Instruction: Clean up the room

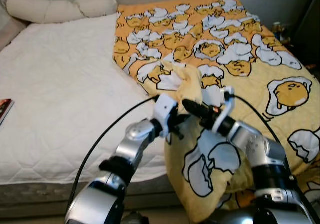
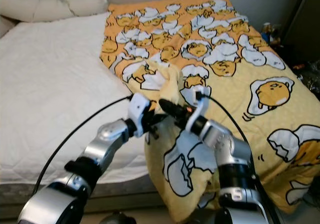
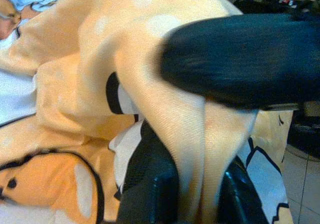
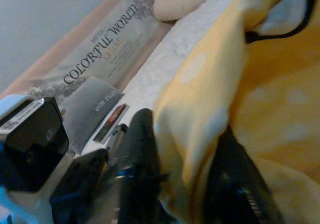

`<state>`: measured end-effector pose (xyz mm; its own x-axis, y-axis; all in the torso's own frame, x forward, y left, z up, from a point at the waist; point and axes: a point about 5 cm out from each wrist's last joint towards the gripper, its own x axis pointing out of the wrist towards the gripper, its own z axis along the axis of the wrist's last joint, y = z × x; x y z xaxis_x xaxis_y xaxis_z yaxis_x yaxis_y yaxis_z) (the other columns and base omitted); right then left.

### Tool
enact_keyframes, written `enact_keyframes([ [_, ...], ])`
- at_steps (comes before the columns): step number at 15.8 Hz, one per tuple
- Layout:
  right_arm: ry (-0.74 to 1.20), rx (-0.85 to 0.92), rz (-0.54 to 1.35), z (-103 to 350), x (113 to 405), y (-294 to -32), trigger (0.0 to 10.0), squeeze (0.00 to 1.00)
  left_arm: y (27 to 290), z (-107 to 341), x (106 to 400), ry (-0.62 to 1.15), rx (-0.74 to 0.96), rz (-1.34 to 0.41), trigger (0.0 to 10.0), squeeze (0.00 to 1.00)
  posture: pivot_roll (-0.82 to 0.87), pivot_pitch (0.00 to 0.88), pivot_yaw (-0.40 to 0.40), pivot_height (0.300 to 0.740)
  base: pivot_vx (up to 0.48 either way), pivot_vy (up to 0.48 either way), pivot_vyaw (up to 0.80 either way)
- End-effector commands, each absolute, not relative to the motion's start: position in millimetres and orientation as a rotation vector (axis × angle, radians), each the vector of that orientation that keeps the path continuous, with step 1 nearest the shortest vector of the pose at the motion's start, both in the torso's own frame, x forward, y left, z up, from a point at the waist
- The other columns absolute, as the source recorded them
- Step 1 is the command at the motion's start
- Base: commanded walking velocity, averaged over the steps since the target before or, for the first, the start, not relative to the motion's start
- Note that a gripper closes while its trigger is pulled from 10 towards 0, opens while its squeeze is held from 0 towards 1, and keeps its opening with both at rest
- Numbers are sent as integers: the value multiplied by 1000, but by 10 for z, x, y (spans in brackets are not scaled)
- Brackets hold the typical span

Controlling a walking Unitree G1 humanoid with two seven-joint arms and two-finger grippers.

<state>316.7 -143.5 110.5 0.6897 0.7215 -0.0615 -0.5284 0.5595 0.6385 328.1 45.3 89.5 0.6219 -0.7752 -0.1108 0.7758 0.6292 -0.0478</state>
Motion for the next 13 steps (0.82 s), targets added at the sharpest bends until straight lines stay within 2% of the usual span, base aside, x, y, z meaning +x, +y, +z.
enact_keyframes([
  [1, 326, 614, 764, 1150, 3137, -1461, 10000, 1000, 577, 982, 3328, 83, -21, -840, 0, 0, -55, 0, 102, 740, 0, 0, 0],
  [2, 326, 606, 762, 1152, 3121, -1482, 10000, 1000, 615, 975, 3322, 83, -28, -827, 0, 0, -55, 0, 102, 740, 0, 0, 0],
  [3, 334, 550, 775, 1159, 3044, -1542, 10000, 1000, 802, 944, 3288, 85, -49, -770, 0, 0, -53, 0, 104, 740, 0, 0, 0],
  [4, 334, 550, 775, 1159, 3044, -1542, 10000, 1000, 802, 944, 3288, 85, -49, -770, 0, 0, -53, 0, 104, 740, 0, 0, 0],
  [5, 343, 471, 797, 1179, 2960, -1592, 10000, 1000, 1113, 866, 3191, 107, -54, -689, 0, 0, -48, 0, 100, 740, 0, 0, 0],
  [7, 369, 382, 842, 1187, 2869, -1564, 10000, 1000, 1532, 736, 2946, 168, -27, -618, 0, 0, -30, 0, 86, 740, 0, 0, 0],
  [11, 419, 215, 871, 1086, 2799, -1439, 10000, 1000, 1926, 614, 2527, 252, 4, -529, 0, 0, -4, 0, 72, 740, 0, 0, 0],
  [13, 448, 151, 895, 1022, 2738, -1376, 10000, 1000, 2114, 512, 2205, 346, 18, -472, 0, 0, 16, 0, 60, 740, 0, 0, 0],
])
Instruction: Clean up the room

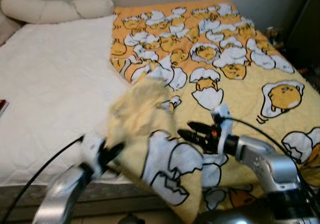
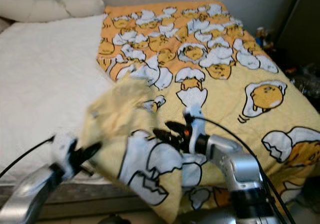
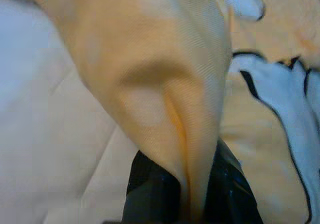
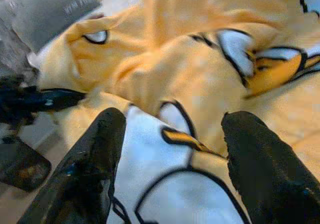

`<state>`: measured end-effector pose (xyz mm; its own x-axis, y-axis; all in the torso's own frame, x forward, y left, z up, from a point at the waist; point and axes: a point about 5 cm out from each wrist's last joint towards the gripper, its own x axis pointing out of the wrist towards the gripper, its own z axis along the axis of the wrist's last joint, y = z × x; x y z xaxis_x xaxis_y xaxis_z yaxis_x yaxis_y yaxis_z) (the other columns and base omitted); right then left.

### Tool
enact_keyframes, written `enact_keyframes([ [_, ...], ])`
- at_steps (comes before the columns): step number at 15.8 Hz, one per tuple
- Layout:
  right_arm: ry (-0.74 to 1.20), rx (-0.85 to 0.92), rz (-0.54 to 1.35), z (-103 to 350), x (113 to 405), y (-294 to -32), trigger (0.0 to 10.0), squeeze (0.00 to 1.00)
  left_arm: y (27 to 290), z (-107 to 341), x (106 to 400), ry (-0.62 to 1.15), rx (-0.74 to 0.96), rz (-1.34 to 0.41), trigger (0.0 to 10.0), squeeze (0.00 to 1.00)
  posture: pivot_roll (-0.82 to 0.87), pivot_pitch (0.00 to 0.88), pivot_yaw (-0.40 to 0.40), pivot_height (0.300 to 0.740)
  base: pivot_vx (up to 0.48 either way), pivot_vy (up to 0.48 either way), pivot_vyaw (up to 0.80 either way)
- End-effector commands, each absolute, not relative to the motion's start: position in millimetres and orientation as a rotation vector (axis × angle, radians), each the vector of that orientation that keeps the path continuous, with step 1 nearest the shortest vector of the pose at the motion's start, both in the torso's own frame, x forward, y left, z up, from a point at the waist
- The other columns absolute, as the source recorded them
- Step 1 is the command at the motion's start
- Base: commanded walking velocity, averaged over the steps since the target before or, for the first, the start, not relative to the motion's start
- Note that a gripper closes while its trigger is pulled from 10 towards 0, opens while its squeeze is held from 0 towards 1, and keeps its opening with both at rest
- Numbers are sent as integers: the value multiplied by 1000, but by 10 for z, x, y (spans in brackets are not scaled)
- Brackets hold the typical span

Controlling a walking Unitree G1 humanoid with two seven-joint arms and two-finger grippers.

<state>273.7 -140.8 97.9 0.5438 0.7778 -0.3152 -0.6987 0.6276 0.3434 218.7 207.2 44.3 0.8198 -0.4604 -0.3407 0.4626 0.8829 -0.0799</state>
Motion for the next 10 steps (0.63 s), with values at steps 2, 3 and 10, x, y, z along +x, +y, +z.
enact_keyframes([
  [2, 469, 105, 914, 975, 2706, -1337, 10000, 1000, 2204, 444, 1994, 419, 26, -452, 0, 0, 18, 0, 58, 740, 0, 0, 0],
  [3, 476, 78, 930, 960, 2696, -1312, 10000, 1000, 2273, 388, 1838, 479, 31, -432, 0, 0, 21, 0, 56, 740, 0, 0, 0],
  [10, 500, 15, 965, 884, 2675, -1241, 10000, 996, 2681, -6, 1327, 913, 98, -223, 0, 0, 32, 0, 42, 740, 0, 0, 0],
])
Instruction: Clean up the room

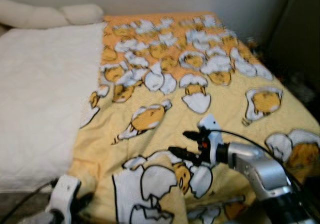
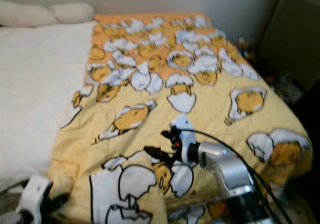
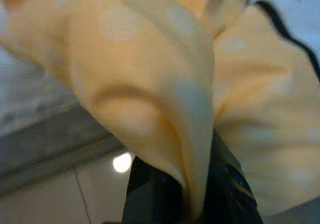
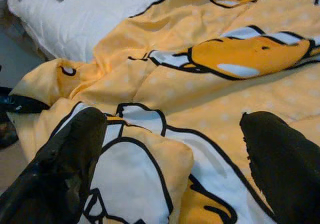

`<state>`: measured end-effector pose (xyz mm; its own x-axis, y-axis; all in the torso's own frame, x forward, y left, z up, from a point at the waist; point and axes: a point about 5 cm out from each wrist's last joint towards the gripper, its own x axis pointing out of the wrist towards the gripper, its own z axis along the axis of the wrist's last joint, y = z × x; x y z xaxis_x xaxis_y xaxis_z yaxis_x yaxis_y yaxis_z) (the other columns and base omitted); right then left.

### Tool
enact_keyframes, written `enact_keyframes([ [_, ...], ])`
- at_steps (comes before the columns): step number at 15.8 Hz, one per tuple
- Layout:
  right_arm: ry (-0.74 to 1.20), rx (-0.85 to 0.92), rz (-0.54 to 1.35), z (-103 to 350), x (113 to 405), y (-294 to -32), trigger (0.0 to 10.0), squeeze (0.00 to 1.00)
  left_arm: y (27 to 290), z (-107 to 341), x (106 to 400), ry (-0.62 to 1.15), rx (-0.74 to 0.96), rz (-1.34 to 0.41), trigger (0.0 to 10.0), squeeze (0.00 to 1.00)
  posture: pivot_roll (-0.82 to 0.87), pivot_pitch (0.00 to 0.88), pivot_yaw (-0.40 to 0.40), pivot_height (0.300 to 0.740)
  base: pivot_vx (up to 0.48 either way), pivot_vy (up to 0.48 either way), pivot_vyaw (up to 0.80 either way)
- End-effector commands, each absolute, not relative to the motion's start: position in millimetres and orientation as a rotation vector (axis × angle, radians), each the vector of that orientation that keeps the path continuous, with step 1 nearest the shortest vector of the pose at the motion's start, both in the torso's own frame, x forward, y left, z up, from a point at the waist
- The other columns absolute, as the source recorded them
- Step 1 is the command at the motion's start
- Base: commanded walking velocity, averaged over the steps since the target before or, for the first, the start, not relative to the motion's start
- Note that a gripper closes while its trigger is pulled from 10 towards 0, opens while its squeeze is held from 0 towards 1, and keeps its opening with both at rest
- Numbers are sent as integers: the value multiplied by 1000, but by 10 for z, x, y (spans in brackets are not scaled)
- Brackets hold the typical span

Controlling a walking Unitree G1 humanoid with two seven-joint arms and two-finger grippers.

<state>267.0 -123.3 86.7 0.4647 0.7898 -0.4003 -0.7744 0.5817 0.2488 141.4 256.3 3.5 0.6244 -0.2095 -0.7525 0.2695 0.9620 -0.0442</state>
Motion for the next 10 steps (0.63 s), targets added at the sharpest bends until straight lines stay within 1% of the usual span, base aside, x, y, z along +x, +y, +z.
enact_keyframes([
  [1, 500, 16, 966, 880, 2672, -1239, 10000, 949, 2724, -22, 1318, 932, 98, -203, 0, 0, 33, 0, 43, 740, 0, 0, 0],
  [2, 499, 17, 968, 878, 2668, -1238, 10000, 871, 2746, -28, 1311, 946, 103, -197, 0, 0, 37, 0, 43, 740, 0, 0, 0],
  [3, 502, 21, 979, 862, 2651, -1227, 10000, 576, 2870, -75, 1283, 1005, 174, -190, 0, 0, 39, 0, 45, 740, 0, 0, 0],
  [4, 504, 19, 981, 853, 2644, -1225, 10000, 0, 2919, -115, 1280, 1005, 177, -186, 0, 0, 39, 0, 48, 740, 0, 0, 0],
  [5, 504, 19, 981, 853, 2644, -1225, 10000, 0, 2919, -115, 1280, 1005, 177, -186, 0, 0, 39, 0, 48, 740, 0, 0, 0],
  [6, 505, 22, 979, 843, 2639, -1223, 10000, 0, 3029, -204, 1305, 993, 187, -193, 10000, 439, 37, 0, 52, 740, 0, 0, 0],
  [7, 505, 22, 978, 842, 2639, -1222, 10000, 0, 3054, -223, 1296, 1001, 177, -194, 10000, 1000, 37, 0, 52, 740, 0, 0, 0],
  [10, 508, 19, 971, 831, 2635, -1237, 10000, 0, 3316, -303, 1232, 1071, 179, -168, 10000, 1000, 40, 0, 52, 740, 0, 0, 0],
])
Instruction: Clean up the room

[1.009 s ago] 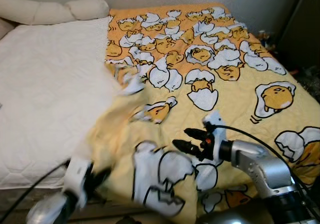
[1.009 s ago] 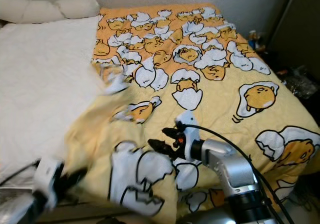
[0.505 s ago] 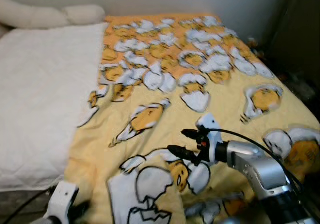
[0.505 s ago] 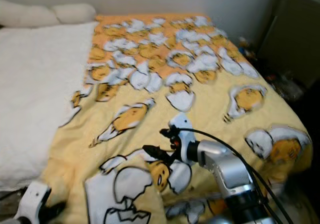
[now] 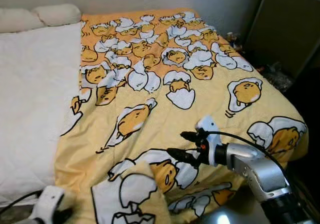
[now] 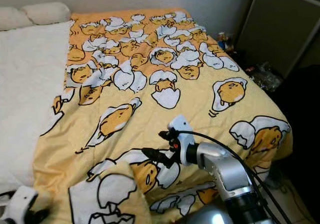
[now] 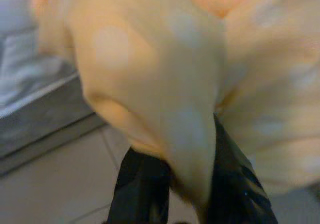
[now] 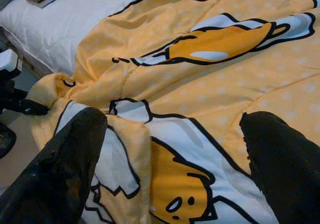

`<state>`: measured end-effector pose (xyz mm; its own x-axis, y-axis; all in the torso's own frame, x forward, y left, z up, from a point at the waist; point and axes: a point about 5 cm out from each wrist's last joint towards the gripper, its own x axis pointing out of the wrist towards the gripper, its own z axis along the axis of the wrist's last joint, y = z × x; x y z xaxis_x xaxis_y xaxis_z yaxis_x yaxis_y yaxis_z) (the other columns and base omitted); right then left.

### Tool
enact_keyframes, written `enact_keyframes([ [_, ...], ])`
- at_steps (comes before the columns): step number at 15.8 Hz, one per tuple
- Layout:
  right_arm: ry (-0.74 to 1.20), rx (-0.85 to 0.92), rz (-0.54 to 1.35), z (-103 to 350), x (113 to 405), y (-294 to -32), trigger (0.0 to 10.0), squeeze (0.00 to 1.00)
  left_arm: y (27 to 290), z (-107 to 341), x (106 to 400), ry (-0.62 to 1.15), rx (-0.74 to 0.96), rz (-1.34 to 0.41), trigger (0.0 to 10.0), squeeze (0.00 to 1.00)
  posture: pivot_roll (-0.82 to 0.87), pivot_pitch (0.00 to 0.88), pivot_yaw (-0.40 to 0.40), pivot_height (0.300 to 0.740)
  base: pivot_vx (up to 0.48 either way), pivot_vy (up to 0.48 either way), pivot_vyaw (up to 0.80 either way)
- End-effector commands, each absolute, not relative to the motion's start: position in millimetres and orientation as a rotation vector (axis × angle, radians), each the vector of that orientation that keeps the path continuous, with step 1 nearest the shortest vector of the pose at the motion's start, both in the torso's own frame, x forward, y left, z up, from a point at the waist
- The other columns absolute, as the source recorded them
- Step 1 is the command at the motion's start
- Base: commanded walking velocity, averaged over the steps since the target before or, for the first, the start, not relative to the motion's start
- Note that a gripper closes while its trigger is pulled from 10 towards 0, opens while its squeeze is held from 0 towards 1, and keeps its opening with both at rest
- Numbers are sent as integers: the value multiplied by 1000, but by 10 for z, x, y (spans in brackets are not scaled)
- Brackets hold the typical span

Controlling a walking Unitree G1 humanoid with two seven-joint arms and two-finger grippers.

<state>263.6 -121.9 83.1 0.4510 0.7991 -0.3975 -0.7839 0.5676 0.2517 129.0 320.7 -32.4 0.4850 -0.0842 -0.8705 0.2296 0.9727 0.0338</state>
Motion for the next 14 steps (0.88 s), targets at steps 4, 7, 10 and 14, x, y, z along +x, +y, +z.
enact_keyframes([
  [4, 509, 19, 962, 837, 2630, -1289, 10000, 0, 3571, -287, 1098, 1208, 181, -282, 10000, 1000, 47, 0, 47, 740, 0, 0, 0],
  [7, 511, 21, 969, 842, 2599, -1326, 10000, 0, 3750, -188, 1033, 1268, 240, -346, 10000, 1000, 46, 0, 49, 740, 0, 0, 0],
  [10, 494, 52, 879, 834, 2624, -1373, 10000, 0, 3774, 49, 1508, 885, 191, -225, 10000, 843, 37, 0, 45, 740, 0, 0, 0],
  [14, 432, 103, 603, 756, 2715, -1343, 10000, 0, 3461, 319, 2224, 430, 20, -131, 10000, 851, 0, 0, 33, 740, 0, 0, 0],
])
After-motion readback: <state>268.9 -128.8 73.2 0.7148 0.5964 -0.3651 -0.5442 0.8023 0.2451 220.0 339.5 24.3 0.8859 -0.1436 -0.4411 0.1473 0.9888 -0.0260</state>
